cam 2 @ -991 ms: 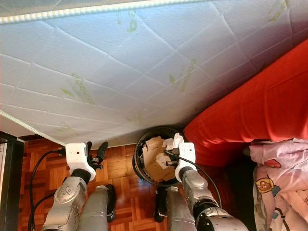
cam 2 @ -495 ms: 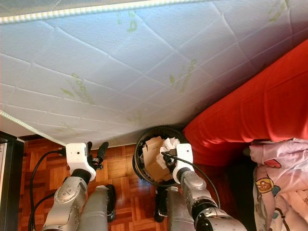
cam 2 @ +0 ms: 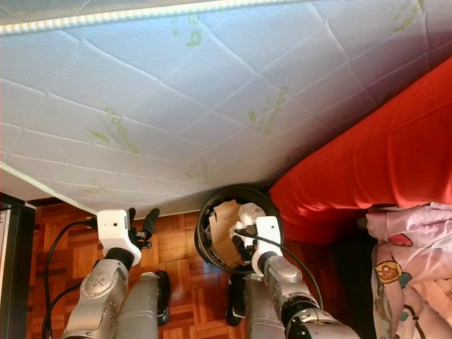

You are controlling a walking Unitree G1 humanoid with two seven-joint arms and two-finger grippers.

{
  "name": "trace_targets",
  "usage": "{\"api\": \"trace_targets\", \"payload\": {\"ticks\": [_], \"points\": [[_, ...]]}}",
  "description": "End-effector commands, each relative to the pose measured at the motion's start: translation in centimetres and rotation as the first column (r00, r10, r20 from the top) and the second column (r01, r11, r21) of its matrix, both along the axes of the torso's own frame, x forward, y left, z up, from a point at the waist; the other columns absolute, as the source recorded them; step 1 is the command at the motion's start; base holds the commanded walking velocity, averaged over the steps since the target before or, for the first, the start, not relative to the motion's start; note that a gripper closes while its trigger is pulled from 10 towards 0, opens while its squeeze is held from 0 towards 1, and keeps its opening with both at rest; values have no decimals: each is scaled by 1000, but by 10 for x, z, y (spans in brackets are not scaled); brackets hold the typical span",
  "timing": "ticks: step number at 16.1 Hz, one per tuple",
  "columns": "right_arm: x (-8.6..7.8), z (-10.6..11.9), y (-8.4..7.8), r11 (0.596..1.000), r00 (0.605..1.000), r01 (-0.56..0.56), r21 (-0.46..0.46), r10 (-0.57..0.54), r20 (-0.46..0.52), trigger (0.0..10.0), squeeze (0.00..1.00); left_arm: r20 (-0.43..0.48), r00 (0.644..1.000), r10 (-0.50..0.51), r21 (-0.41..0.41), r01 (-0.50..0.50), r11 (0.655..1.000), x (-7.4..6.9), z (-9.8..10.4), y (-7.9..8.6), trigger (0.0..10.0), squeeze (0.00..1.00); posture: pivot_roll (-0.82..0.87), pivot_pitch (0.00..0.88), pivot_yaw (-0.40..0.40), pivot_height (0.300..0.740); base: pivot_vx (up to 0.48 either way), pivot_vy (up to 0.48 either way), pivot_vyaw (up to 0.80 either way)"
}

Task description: Clean up the room

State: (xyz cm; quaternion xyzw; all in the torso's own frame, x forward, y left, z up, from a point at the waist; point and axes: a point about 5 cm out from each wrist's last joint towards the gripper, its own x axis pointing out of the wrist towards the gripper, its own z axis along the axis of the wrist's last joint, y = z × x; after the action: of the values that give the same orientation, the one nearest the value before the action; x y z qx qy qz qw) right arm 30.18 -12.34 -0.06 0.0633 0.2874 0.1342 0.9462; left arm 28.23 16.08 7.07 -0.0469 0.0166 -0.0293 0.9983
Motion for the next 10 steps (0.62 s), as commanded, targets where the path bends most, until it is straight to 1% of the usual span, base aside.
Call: {"api": "trace_targets", "payload": {"ticks": [1,5,6,7,9,10], "points": [[-16,-16,0,1000,997,-10,7,11,-80,10000,1000,-45,999,-3,-5,2,1000,-7,-10,-1,10000,0,200,461,-69,662,0,0,0],[-15,-14,0,1000,998,-2,17,3,-66,10000,1000,-45,999,-4,-5,4,1000,-7,-10,-2,10000,0,200,461,-69,662,0,0,0],[-12,-11,0,999,999,16,31,-15,-40,10000,1000,-44,999,-3,-4,3,1000,-7,-10,-2,10000,0,200,461,-69,662,0,0,0],[-9,-9,-2,999,999,34,26,-33,-19,10000,0,-51,999,-1,-2,1,1000,-7,-12,0,10000,0,198,460,-69,662,0,0,0],[-8,-7,-8,997,997,77,28,-78,3,10000,0,-78,997,5,9,-4,1000,-9,-18,3,10000,0,197,456,-69,662,0,0,0],[-8,-7,-14,993,993,115,31,-115,14,10000,0,-107,994,14,23,-12,1000,-11,-25,9,10000,0,192,450,-68,662,0,0,0]]}}
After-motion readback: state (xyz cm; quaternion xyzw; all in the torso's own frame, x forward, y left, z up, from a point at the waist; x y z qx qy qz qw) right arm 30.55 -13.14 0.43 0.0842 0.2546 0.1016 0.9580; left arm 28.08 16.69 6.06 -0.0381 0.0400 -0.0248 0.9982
